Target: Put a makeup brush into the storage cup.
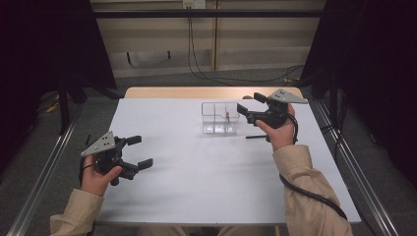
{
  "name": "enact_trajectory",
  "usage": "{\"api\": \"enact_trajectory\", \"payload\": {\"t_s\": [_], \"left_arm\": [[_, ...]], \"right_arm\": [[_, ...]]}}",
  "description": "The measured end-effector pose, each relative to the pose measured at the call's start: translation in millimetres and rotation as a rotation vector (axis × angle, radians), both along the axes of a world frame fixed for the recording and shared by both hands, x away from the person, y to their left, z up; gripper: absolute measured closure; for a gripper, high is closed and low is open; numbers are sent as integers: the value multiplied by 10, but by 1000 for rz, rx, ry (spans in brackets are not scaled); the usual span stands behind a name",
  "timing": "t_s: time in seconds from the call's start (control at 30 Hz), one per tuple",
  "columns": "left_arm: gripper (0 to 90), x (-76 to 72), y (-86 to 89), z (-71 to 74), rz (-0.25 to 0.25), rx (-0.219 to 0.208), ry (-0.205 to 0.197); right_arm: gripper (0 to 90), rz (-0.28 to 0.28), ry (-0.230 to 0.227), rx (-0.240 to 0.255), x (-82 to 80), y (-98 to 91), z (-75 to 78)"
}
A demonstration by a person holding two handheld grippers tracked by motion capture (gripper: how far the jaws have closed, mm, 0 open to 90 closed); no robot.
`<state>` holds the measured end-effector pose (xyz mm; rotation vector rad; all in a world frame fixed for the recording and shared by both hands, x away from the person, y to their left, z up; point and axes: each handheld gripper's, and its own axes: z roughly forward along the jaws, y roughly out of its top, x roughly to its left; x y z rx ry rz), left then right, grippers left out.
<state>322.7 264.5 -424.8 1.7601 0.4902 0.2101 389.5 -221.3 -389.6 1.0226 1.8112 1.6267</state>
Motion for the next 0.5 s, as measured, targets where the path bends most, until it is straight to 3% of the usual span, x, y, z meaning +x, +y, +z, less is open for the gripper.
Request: {"api": "enact_trajectory", "payload": {"t_s": [0.5], "left_arm": [[1,-6,-2,10,2,-1,-3]], "right_arm": [[98,17,-11,-9,-180,-96,-32]]}}
